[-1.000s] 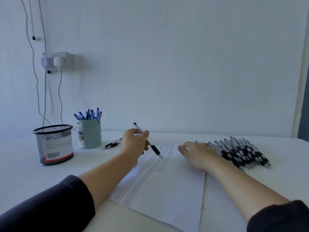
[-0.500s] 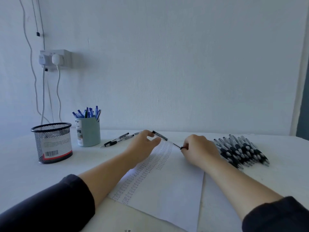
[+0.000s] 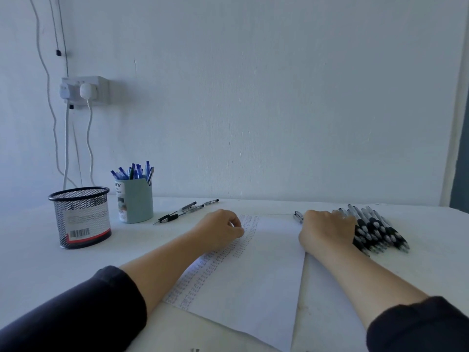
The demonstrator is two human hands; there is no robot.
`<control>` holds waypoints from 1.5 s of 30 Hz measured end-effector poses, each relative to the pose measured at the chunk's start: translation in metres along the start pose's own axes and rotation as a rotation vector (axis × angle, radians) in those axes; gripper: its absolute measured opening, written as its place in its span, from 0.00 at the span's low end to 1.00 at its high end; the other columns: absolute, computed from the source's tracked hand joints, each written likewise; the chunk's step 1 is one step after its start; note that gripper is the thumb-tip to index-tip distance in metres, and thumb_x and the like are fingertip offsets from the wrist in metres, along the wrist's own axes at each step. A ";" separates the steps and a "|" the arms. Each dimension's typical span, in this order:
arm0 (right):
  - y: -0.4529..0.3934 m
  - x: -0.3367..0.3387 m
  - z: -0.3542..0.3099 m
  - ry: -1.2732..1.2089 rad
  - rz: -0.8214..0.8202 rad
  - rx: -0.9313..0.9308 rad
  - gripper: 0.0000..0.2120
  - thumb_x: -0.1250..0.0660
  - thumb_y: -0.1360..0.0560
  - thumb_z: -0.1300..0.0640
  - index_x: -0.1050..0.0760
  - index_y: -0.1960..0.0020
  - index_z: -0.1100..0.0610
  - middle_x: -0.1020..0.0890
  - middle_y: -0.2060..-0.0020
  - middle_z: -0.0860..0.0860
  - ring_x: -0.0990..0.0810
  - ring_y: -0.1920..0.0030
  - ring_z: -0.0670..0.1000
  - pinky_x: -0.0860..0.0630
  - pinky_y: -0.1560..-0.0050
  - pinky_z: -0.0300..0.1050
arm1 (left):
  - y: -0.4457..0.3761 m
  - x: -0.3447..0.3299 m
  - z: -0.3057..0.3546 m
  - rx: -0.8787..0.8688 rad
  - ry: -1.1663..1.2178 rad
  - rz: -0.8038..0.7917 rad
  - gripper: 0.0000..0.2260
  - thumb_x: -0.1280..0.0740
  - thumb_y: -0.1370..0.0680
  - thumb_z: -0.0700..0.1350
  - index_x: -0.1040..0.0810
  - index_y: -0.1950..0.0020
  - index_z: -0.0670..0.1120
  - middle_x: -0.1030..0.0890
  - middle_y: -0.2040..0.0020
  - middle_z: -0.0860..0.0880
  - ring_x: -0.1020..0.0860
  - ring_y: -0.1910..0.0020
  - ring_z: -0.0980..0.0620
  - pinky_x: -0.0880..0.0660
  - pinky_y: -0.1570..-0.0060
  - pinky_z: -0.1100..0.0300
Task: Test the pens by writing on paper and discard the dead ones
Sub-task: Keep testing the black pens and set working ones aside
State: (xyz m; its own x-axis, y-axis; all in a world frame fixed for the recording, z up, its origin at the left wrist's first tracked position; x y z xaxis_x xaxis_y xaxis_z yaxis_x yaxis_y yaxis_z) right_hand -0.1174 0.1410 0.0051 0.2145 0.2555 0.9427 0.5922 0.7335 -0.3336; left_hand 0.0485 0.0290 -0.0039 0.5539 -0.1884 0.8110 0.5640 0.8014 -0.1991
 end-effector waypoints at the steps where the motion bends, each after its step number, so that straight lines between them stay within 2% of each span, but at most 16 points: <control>1: 0.000 0.000 -0.001 0.002 0.004 0.008 0.14 0.44 0.25 0.61 0.27 0.42 0.52 0.24 0.42 0.51 0.32 0.36 0.56 0.38 0.38 0.49 | 0.000 0.000 0.000 -0.005 -0.005 -0.005 0.05 0.34 0.22 0.47 0.22 0.50 0.47 0.23 0.54 0.51 0.26 0.59 0.53 0.30 0.61 0.62; 3: -0.001 0.001 -0.007 -0.009 0.034 0.057 0.15 0.46 0.23 0.58 0.28 0.40 0.53 0.26 0.40 0.52 0.34 0.36 0.56 0.39 0.38 0.50 | 0.000 -0.001 0.000 -0.010 0.001 -0.012 0.05 0.34 0.22 0.47 0.22 0.50 0.48 0.23 0.54 0.51 0.26 0.58 0.53 0.30 0.60 0.62; 5: -0.003 -0.002 -0.017 -0.067 0.016 0.181 0.17 0.48 0.21 0.53 0.31 0.35 0.53 0.29 0.35 0.51 0.36 0.33 0.56 0.40 0.37 0.52 | 0.000 0.000 -0.001 -0.008 0.020 -0.024 0.05 0.34 0.22 0.47 0.22 0.50 0.48 0.23 0.54 0.51 0.26 0.59 0.53 0.30 0.61 0.62; 8: 0.002 -0.013 -0.034 -0.170 -0.177 0.367 0.22 0.49 0.20 0.47 0.38 0.27 0.48 0.35 0.28 0.50 0.44 0.27 0.54 0.48 0.29 0.57 | -0.004 0.002 -0.002 -0.003 0.071 -0.031 0.05 0.34 0.22 0.47 0.22 0.50 0.48 0.24 0.56 0.51 0.27 0.61 0.54 0.31 0.64 0.64; 10: 0.005 -0.016 -0.038 -0.202 -0.259 0.411 0.21 0.49 0.20 0.46 0.35 0.29 0.48 0.34 0.28 0.50 0.44 0.26 0.53 0.53 0.28 0.59 | -0.012 0.007 -0.005 -0.009 0.003 -0.003 0.06 0.35 0.21 0.47 0.23 0.47 0.48 0.24 0.53 0.51 0.27 0.57 0.54 0.32 0.60 0.63; 14: 0.000 -0.019 -0.035 -0.242 -0.276 0.421 0.21 0.47 0.21 0.44 0.34 0.29 0.46 0.34 0.29 0.48 0.41 0.28 0.52 0.50 0.29 0.58 | -0.039 0.026 -0.026 0.040 -0.314 0.028 0.15 0.38 0.20 0.45 0.29 0.33 0.46 0.28 0.37 0.46 0.28 0.43 0.49 0.30 0.46 0.59; 18: -0.007 -0.020 -0.038 -0.274 -0.258 0.417 0.19 0.44 0.22 0.44 0.33 0.33 0.45 0.33 0.32 0.47 0.40 0.29 0.52 0.47 0.31 0.57 | -0.071 0.045 -0.066 0.175 -0.488 0.015 0.18 0.43 0.19 0.45 0.36 0.29 0.45 0.33 0.34 0.41 0.29 0.40 0.41 0.30 0.38 0.47; 21: -0.010 -0.020 -0.041 -0.282 -0.241 0.416 0.16 0.42 0.24 0.45 0.31 0.38 0.46 0.31 0.36 0.47 0.38 0.32 0.52 0.45 0.34 0.57 | -0.088 0.049 -0.085 0.223 -0.585 0.013 0.19 0.47 0.18 0.51 0.40 0.26 0.51 0.35 0.32 0.41 0.30 0.36 0.39 0.33 0.35 0.43; 24: -0.015 -0.021 -0.043 -0.288 -0.233 0.416 0.13 0.42 0.24 0.46 0.30 0.41 0.48 0.30 0.40 0.47 0.37 0.34 0.52 0.44 0.35 0.56 | -0.104 0.036 -0.091 0.196 -0.594 -0.061 0.19 0.51 0.17 0.49 0.42 0.26 0.60 0.36 0.31 0.43 0.31 0.35 0.41 0.35 0.34 0.44; 28: -0.018 -0.025 -0.043 -0.299 -0.239 0.412 0.13 0.43 0.24 0.47 0.30 0.42 0.49 0.31 0.42 0.47 0.38 0.35 0.53 0.45 0.34 0.56 | -0.115 0.029 -0.089 0.159 -0.570 -0.042 0.22 0.51 0.19 0.41 0.35 0.29 0.61 0.30 0.34 0.46 0.31 0.37 0.44 0.33 0.36 0.47; 32: -0.017 -0.026 -0.043 -0.298 -0.245 0.414 0.12 0.43 0.24 0.47 0.31 0.43 0.49 0.31 0.42 0.47 0.39 0.34 0.53 0.45 0.33 0.57 | -0.111 0.033 -0.083 0.106 -0.513 -0.030 0.21 0.49 0.22 0.33 0.27 0.37 0.51 0.27 0.39 0.47 0.30 0.44 0.48 0.35 0.47 0.60; 38: -0.015 -0.024 -0.043 -0.276 -0.242 0.417 0.13 0.44 0.23 0.46 0.31 0.41 0.49 0.31 0.41 0.48 0.38 0.34 0.54 0.44 0.34 0.56 | -0.089 0.043 -0.080 0.047 -0.481 -0.107 0.16 0.46 0.23 0.34 0.28 0.50 0.54 0.26 0.42 0.49 0.29 0.50 0.51 0.32 0.50 0.60; 42: -0.013 -0.023 -0.044 -0.251 -0.245 0.406 0.14 0.45 0.23 0.46 0.32 0.40 0.49 0.31 0.39 0.48 0.39 0.33 0.54 0.44 0.35 0.57 | -0.066 0.046 -0.074 0.044 -0.518 -0.094 0.13 0.46 0.23 0.34 0.30 0.49 0.51 0.28 0.50 0.50 0.30 0.54 0.50 0.35 0.55 0.59; 45: -0.009 -0.023 -0.045 -0.217 -0.250 0.399 0.15 0.48 0.22 0.47 0.33 0.38 0.48 0.32 0.36 0.48 0.40 0.31 0.54 0.45 0.33 0.58 | -0.048 0.046 -0.072 0.106 -0.572 -0.040 0.14 0.45 0.25 0.35 0.33 0.43 0.51 0.29 0.53 0.52 0.30 0.53 0.50 0.35 0.54 0.57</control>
State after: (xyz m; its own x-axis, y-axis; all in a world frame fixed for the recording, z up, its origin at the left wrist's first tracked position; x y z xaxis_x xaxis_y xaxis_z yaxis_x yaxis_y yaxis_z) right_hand -0.0927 0.1009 -0.0136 -0.0865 0.1354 0.9870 0.2537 0.9610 -0.1096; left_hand 0.0911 -0.0589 0.0029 0.0978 0.0931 0.9908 0.4972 0.8579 -0.1297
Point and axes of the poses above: each hand's wrist, its own y-axis away from the middle knuckle, its own x-axis out of the back of the hand, z = x × y, the point moved 3 cm from there along -y, towards the middle knuckle
